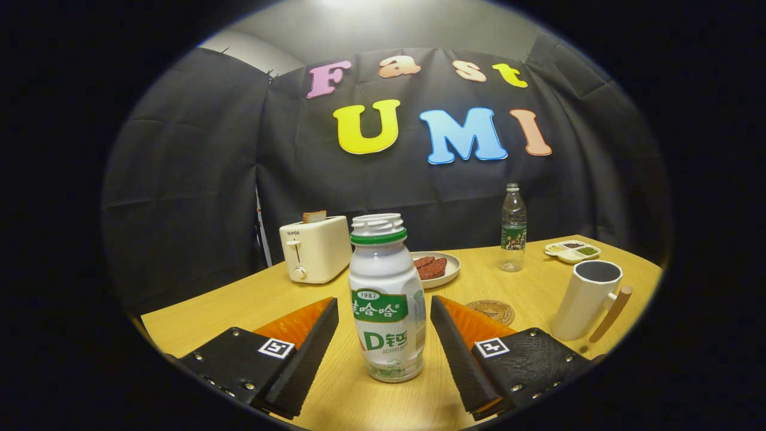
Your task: Take the bottle from table, then pour the juice into the cup, finally place the bottle on the coaster
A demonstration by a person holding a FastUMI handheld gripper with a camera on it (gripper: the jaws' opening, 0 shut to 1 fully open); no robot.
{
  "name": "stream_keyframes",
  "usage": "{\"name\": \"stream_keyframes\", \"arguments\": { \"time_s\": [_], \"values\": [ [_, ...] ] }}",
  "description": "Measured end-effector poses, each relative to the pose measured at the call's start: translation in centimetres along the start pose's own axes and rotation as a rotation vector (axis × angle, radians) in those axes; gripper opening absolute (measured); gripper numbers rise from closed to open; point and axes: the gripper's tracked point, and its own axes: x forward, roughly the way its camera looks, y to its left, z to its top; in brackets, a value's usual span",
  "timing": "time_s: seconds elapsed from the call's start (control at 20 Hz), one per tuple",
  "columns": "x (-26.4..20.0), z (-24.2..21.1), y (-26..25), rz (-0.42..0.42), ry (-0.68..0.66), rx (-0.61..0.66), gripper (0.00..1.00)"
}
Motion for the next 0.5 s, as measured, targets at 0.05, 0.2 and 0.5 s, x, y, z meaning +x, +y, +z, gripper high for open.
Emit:
{"name": "stream_keyframes", "arguments": {
  "time_s": [0.05,0.2,0.5],
  "values": [
    [0.3,-0.3,0.0,-0.005,0.004,0.003,0.94],
    [1.1,-0.6,-0.1,-0.020,0.001,0.015,0.94],
    [1.8,-0.7,-0.5,-0.040,-0.011,0.016,0.81]
  ]
}}
